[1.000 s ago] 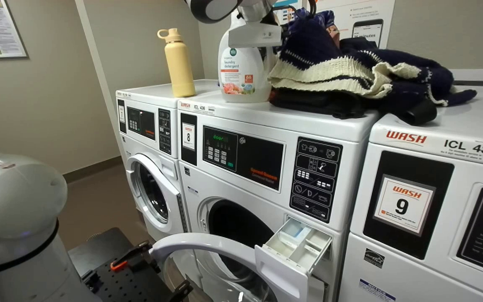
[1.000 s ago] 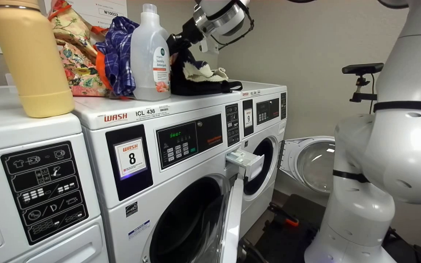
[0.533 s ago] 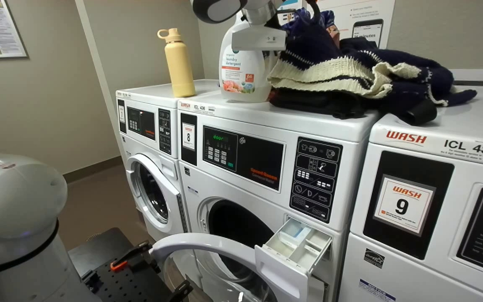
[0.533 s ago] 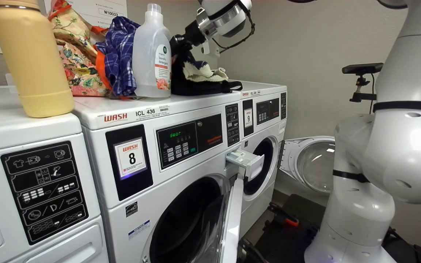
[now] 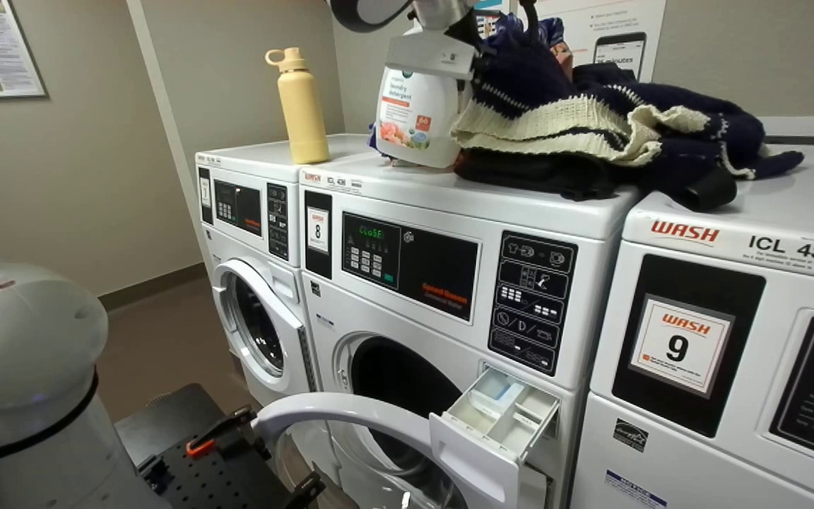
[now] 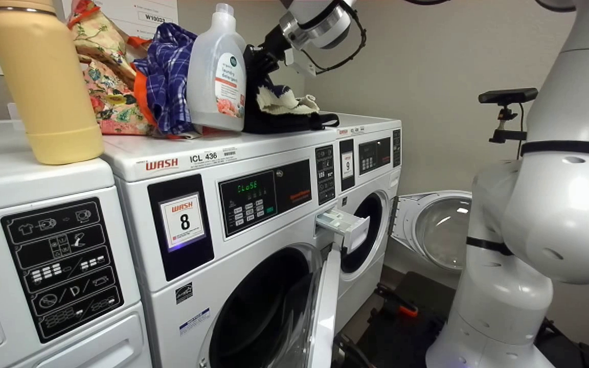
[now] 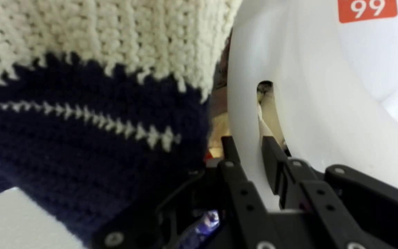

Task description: Pour some detergent into the washing machine drawer in the middle

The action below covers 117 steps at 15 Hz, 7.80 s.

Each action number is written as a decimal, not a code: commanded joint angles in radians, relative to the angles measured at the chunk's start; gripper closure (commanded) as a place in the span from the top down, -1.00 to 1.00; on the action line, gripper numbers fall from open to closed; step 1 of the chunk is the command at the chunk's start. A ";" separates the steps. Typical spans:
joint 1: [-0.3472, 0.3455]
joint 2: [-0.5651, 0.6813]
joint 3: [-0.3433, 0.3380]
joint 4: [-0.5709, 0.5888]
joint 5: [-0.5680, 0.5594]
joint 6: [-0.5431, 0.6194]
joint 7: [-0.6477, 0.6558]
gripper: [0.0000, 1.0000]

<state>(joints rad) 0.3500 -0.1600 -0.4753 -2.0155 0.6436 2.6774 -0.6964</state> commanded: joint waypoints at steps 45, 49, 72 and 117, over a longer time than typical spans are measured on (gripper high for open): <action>-0.844 -0.448 0.364 -0.453 -1.555 -0.412 1.097 -0.88; -0.796 -0.410 0.363 -0.502 -1.636 -0.430 1.133 -0.88; -0.518 -0.366 0.380 -0.642 -2.102 -0.908 1.063 -0.88; -0.497 0.078 0.313 -0.649 -2.690 -1.080 0.907 -0.88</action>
<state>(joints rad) -0.1486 -0.0850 -0.1724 -2.6880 -2.0125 1.6780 0.2567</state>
